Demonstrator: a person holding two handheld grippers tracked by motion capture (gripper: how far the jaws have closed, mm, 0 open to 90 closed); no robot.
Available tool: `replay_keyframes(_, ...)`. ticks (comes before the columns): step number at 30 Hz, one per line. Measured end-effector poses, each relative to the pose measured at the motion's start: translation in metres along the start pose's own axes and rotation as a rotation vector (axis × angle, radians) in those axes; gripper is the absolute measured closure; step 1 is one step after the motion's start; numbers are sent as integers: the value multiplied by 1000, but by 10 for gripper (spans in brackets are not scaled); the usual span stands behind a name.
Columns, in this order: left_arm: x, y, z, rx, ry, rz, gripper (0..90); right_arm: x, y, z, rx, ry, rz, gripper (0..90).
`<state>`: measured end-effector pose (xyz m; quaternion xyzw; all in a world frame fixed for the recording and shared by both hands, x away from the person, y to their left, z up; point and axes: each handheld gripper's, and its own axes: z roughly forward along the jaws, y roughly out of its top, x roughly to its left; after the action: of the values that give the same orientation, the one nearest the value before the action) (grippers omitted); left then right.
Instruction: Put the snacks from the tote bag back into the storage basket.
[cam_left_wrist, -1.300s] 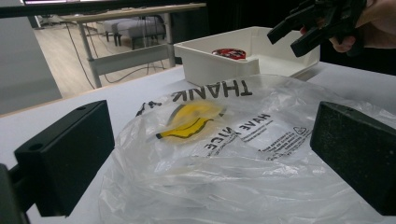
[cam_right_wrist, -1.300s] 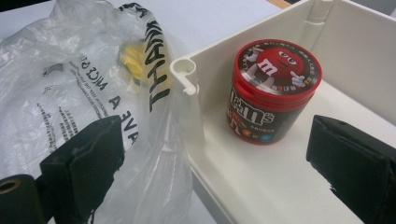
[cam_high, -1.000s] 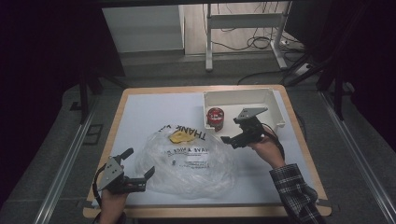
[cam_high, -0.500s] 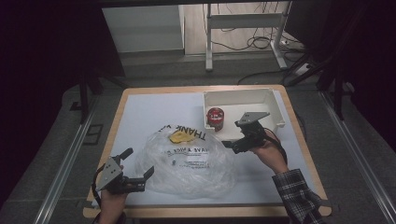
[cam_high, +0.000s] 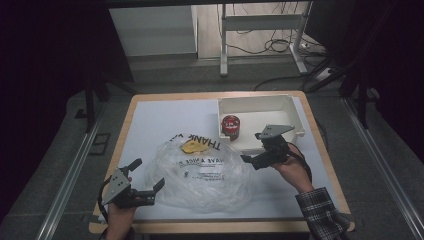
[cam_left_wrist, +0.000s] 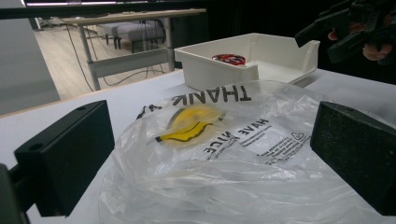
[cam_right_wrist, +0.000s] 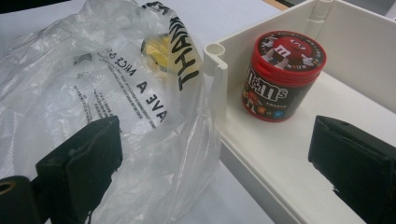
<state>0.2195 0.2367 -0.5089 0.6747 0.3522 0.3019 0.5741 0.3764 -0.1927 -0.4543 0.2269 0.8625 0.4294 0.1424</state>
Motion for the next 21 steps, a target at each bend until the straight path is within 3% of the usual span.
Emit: replay_keyframes(21, 0, 0, -1, -4, 1, 1, 0, 8, -20, -24, -27, -39, 24, 29)
